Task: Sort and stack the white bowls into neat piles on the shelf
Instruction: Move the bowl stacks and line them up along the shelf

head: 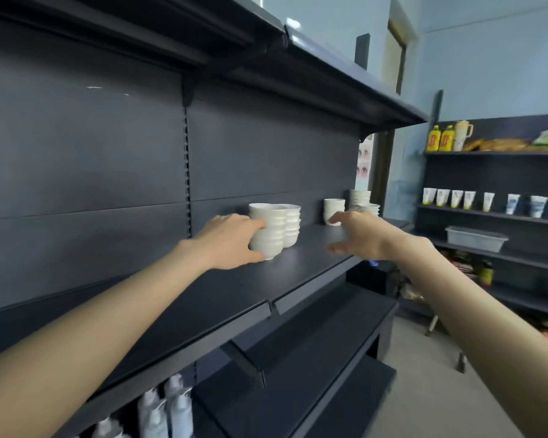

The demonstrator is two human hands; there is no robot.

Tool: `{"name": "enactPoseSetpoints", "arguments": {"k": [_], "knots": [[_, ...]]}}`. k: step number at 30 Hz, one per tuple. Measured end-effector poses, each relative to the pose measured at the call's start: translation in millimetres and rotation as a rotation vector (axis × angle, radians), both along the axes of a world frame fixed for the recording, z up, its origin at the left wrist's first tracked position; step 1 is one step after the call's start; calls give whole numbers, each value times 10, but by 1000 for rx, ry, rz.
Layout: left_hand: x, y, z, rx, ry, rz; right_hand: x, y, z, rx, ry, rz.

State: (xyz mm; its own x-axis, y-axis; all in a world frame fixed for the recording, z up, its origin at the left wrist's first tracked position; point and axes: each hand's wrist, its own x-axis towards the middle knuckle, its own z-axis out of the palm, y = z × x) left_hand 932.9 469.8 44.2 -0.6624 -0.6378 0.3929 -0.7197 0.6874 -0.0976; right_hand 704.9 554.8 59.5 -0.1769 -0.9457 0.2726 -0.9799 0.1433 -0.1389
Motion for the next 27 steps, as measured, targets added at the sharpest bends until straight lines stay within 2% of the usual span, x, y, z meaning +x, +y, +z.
{"name": "enactPoseSetpoints", "arguments": {"k": [9,15,18,22,27], "knots": [[-1235,-1030,-186,-7,-48,17,-1094,-1097,-125,37,25,20],[-1647,-1559,-48,-33,-13,83,-1555,-1925,-72,13,19,125],[-1620,-1786,-51,-23,91,152,-1611,-2424,-82,12,-9,247],[-1527,-1972,-229,-18,260,278,-1528,-2958,-185,9,-158,458],[-1559,-2076,-559,166,521,427,-1508,-3367,-328,12,-320,678]]}}
